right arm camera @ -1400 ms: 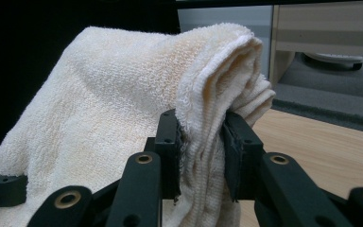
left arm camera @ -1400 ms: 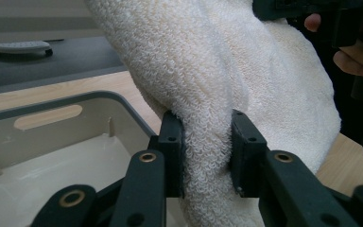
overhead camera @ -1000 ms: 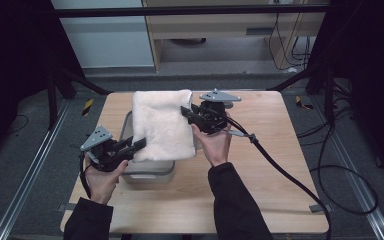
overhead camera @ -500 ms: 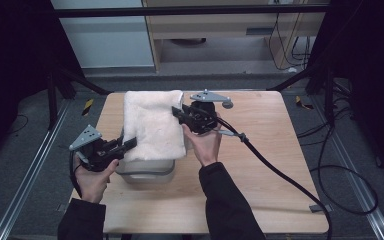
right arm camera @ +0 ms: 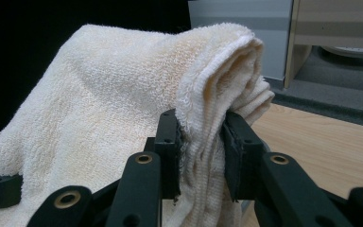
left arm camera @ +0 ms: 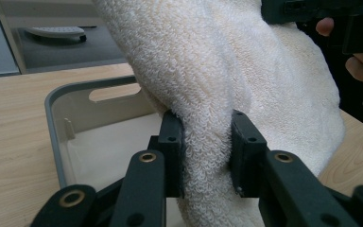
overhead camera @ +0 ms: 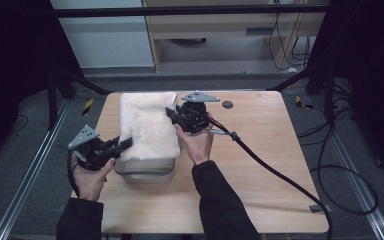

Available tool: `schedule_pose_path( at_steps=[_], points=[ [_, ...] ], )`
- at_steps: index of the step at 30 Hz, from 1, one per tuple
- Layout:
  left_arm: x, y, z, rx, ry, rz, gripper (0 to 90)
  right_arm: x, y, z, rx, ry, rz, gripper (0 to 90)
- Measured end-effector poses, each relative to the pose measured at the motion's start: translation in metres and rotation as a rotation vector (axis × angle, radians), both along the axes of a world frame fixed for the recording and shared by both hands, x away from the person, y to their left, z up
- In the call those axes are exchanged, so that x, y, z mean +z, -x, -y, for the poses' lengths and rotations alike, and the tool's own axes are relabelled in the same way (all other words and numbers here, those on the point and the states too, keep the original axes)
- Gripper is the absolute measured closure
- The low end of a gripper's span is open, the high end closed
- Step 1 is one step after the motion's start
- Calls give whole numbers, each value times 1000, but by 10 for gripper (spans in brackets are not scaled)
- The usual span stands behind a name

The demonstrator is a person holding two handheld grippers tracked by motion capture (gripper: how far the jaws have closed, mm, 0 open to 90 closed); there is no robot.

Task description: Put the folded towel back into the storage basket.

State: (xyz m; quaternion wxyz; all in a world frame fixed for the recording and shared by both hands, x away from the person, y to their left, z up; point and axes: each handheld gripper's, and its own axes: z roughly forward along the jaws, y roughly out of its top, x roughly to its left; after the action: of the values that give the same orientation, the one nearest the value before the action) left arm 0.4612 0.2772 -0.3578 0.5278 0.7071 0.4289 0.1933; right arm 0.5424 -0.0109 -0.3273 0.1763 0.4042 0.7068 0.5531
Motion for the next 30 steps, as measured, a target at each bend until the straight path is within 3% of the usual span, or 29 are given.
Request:
schedule_pose_path(
  at_steps=[18, 30],
  points=[
    [-17, -14, -15, 18, -30, -92, 694, -30, -16, -17, 6, -10, -85, 702],
    [-37, -25, -21, 43, -68, -165, 694, -52, -24, -32, -1, 34, -127, 701]
  ],
)
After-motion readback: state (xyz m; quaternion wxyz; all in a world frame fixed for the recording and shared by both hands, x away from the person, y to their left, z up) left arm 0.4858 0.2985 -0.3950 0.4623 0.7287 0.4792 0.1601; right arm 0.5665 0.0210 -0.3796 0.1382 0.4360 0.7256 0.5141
